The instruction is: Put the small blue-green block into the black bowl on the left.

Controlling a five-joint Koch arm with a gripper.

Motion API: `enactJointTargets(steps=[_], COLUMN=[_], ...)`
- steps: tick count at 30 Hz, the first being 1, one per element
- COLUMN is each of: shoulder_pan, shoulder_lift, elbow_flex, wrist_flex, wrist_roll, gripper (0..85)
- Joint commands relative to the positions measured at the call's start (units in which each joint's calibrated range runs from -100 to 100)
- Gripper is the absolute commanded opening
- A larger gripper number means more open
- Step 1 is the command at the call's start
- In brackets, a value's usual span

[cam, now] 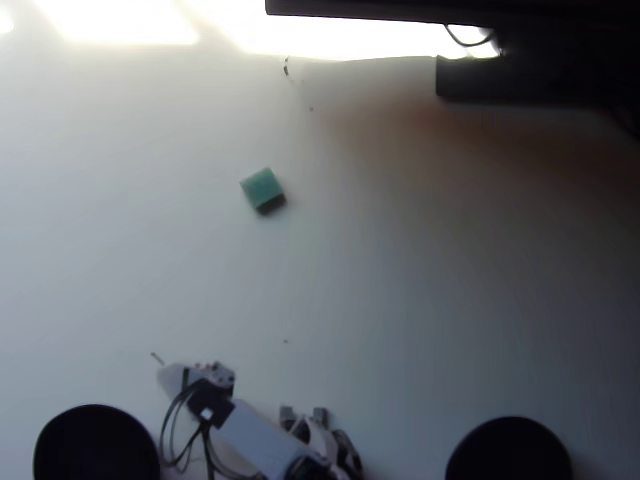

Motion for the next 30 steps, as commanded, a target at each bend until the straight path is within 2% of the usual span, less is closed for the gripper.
enactJointTargets(steps=[1,5,8,12,15,20,24,27,30], shoulder_pan=[4.49,4.69,1.76,-2.54,-8.45,-16.31,-21.39,-23.49,-24.42], shoulder_lift=[5.85,23.52,34.13,48.37,58.66,60.05,62.62,65.62,70.23], elbow_flex=[4.40,16.88,30.84,51.82,68.54,72.15,72.33,73.07,77.69], wrist_flex=[-0.13,0.60,-1.43,-10.59,-19.35,-20.40,-18.21,-15.29,-15.46], wrist_roll=[3.08,3.57,3.42,3.42,4.44,4.93,2.59,1.07,0.78], gripper=[58.1,57.5,56.6,56.4,55.9,54.3,54.0,53.0,53.0])
